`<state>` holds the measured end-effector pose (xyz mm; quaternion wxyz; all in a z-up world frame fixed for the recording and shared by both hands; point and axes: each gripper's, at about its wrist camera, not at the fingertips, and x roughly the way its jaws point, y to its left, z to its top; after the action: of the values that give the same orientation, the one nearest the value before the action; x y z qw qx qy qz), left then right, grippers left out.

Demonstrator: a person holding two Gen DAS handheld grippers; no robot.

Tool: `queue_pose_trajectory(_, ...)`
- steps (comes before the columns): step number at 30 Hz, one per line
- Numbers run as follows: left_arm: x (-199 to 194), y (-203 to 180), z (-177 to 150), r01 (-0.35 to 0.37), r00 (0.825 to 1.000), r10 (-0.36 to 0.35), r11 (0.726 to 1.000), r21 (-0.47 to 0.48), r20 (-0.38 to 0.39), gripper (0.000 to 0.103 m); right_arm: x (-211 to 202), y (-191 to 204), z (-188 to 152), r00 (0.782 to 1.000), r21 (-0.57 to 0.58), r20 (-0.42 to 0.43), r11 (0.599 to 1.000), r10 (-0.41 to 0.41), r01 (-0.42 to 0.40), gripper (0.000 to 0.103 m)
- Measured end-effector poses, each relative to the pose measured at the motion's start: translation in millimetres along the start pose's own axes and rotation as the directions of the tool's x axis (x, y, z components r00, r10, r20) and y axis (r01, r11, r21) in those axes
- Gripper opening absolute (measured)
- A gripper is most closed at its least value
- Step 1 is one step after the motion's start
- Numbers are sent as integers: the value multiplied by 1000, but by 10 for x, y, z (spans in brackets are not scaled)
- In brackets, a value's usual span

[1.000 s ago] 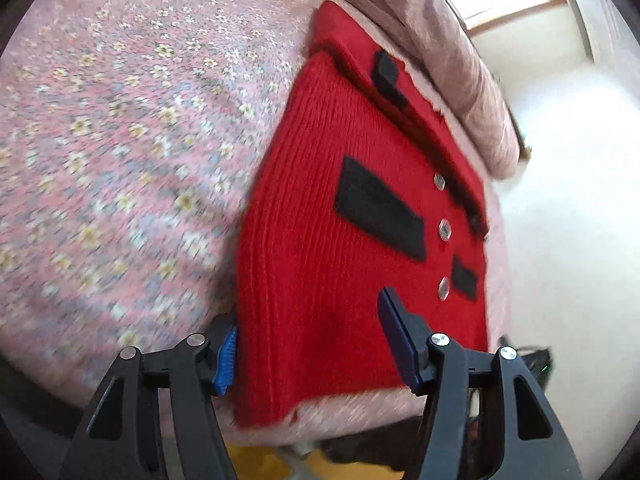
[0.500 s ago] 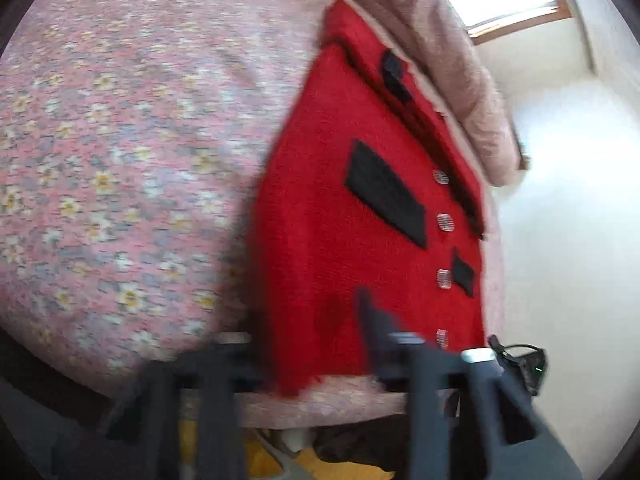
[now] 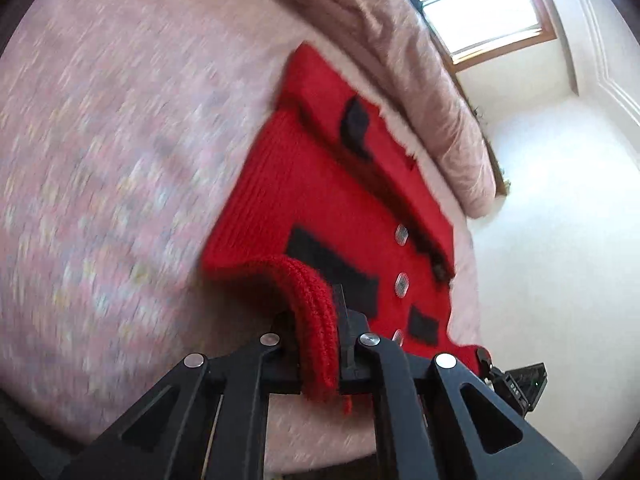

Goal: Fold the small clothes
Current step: 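Grasp the cardigan hem with both grippers and lift it toward the collar, then carry the held hem over the body toward the collar with both grippers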

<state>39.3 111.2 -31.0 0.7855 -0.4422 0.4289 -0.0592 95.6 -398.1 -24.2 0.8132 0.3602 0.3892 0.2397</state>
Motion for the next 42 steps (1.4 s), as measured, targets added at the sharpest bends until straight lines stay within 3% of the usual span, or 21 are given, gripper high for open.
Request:
queue_pose_trajectory(6,125,-232,501,-5,998,3,1000,29,58,2,237,234,431,998,-70,32,996,-45,47,8)
queue_pose_trajectory(15,383,-426,1114,-32,995,23,995,95,96,2,677,248,1007,991,-124,40,983,-129,133,8)
queue_pose_trajectory(21,536,-555,1347,-62,994,46,984,167,101,2,928,362,1261,991,-173,38,976,-131,135,8)
queue_pose_trajectory(36,1058,-638,2086,-38,995,21,985,170,101,2,1542,329,1874,990,-145,59,980,-132,139,8)
queue_pose_trajectory(42,1256,-685,2282,-71,993,49,975,211,109,2,1778,260,2011,988,-156,60,976,-144,152,8)
